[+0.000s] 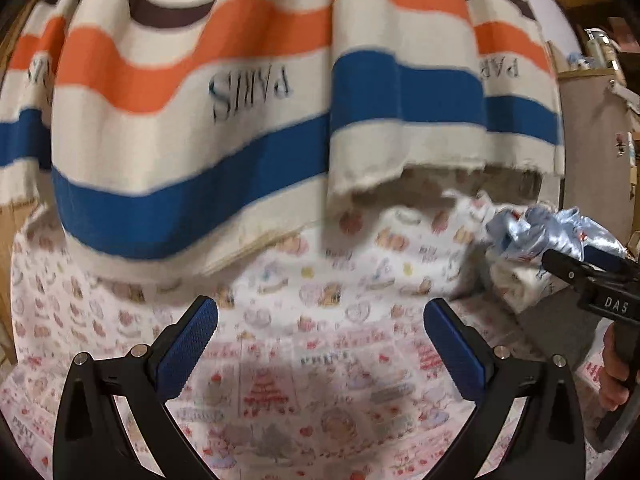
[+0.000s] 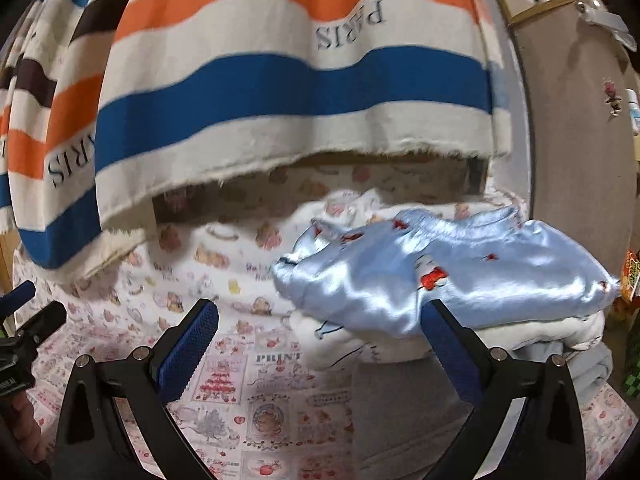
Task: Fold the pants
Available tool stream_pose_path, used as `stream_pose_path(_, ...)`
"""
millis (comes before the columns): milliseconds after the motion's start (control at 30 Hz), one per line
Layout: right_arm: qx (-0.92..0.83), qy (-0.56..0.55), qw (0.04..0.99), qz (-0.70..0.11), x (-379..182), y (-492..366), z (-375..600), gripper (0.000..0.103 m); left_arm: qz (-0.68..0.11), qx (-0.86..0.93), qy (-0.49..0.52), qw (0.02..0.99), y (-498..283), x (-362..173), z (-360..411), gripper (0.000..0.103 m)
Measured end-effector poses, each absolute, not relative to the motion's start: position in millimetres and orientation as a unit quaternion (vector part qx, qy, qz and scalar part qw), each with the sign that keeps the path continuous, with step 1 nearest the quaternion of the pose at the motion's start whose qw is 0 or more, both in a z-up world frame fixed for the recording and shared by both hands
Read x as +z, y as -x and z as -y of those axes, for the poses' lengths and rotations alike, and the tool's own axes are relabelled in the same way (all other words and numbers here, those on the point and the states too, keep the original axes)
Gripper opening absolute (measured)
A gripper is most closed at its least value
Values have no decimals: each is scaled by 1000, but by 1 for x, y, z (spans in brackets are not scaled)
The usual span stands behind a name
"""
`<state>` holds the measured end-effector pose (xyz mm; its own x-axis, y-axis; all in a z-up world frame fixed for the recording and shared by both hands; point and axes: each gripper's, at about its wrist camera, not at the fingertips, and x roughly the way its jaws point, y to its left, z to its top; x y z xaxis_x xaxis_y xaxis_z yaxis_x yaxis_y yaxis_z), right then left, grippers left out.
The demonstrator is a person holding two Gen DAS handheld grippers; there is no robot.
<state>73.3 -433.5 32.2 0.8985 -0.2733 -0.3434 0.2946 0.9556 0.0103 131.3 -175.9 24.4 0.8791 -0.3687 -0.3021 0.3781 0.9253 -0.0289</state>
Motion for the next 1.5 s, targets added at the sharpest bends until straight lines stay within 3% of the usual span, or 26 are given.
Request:
stream_pose_path(133,-138,7,974,-180,21,-75,424,102,-160,-182,-5,970,-133,23,171,102)
stream_pose_path(1500,-110,-5,976,-190,19,-72,425,102,-158,-171,-20,972,-133,23,171,102)
